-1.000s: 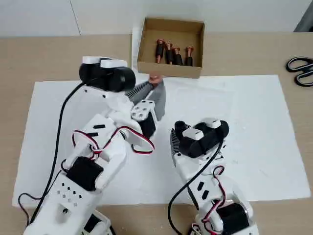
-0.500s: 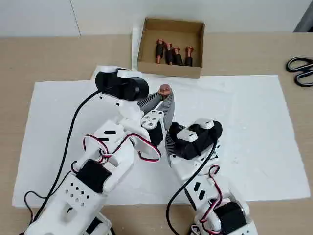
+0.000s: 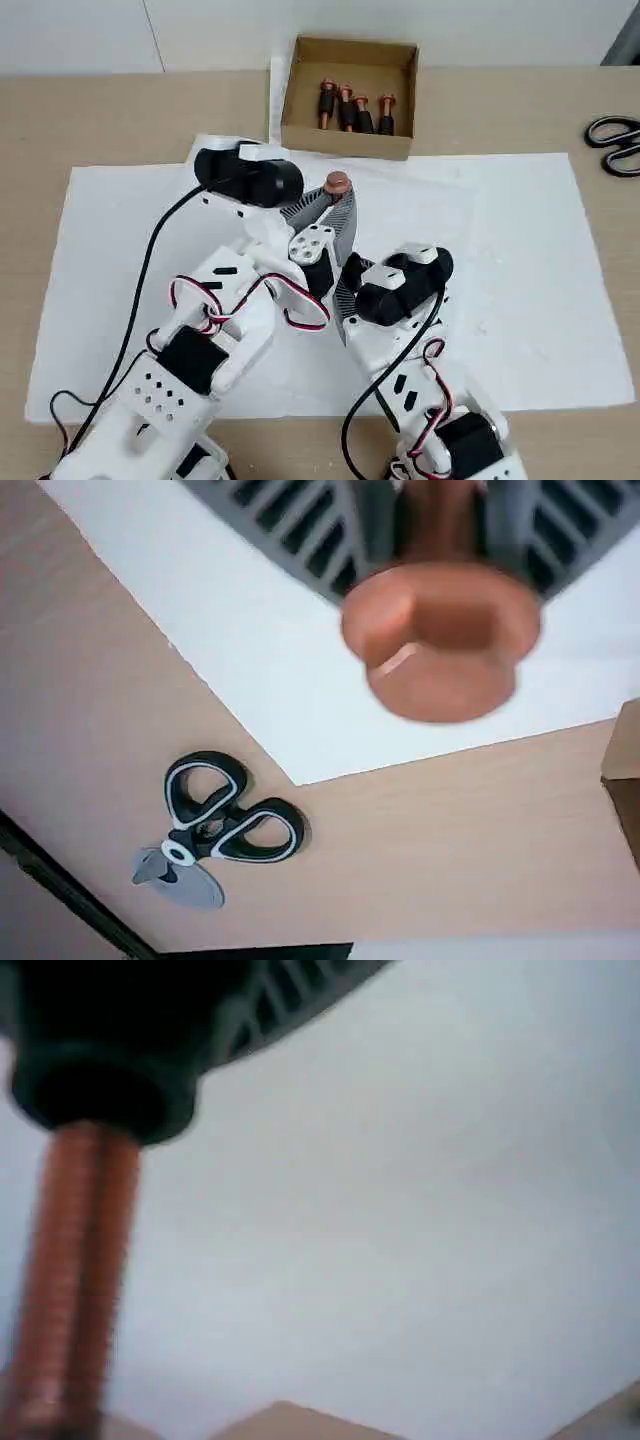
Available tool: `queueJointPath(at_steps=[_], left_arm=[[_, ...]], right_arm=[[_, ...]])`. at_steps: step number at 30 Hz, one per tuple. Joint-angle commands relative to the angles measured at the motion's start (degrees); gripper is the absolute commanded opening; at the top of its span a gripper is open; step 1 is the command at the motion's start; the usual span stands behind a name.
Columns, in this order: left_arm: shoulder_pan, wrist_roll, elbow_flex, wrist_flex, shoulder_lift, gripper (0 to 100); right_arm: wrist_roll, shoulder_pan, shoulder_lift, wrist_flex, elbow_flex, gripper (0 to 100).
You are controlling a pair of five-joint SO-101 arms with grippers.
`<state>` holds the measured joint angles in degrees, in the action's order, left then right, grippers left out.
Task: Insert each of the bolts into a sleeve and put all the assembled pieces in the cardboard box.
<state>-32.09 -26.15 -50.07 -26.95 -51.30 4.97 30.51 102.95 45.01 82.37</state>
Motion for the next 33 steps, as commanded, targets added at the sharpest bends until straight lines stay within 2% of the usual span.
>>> queueJointPath(at_steps=[1, 13, 17, 28, 33], left_arm=[[-0.4, -0.2, 0.8, 1.2, -0.1, 1], [-2.0, -0.2, 0.6, -1.7, -1.8, 1], [-2.3, -0.2, 0.6, -5.2, -3.1, 1], [-2.5, 0.3, -4.2, -5.4, -3.2, 1], [-4.3, 4.6, -6.1, -5.5, -3.2, 1]], right_arm=[[0.4, 0.3, 0.0, -1.8, -0.4, 0.4], [0.4, 0.1, 0.0, -1.8, -0.4, 0.4], [0.4, 0.1, 0.0, -1.8, -0.4, 0.4], [0.4, 0.0, 0.0, -1.8, -0.4, 0.4], [0.4, 0.0, 0.0, -1.8, -0.4, 0.4]])
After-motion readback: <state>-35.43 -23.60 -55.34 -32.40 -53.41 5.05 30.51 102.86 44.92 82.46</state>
